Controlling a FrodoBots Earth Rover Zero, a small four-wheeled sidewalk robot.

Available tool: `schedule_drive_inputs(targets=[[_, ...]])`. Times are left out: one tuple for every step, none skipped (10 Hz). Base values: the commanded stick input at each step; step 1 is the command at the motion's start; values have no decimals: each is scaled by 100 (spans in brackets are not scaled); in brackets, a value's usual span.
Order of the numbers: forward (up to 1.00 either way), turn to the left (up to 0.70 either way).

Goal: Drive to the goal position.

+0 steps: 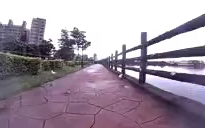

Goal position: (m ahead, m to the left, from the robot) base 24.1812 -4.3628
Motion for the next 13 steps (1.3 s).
schedule_drive_inputs(targets=[[100, 0], [100, -1], [100, -1], [100, -1], [100, -1], [100, -1], [100, -1], [100, -1], [100, -1], [100, -1], [100, -1], [100, -1], [100, -1]])
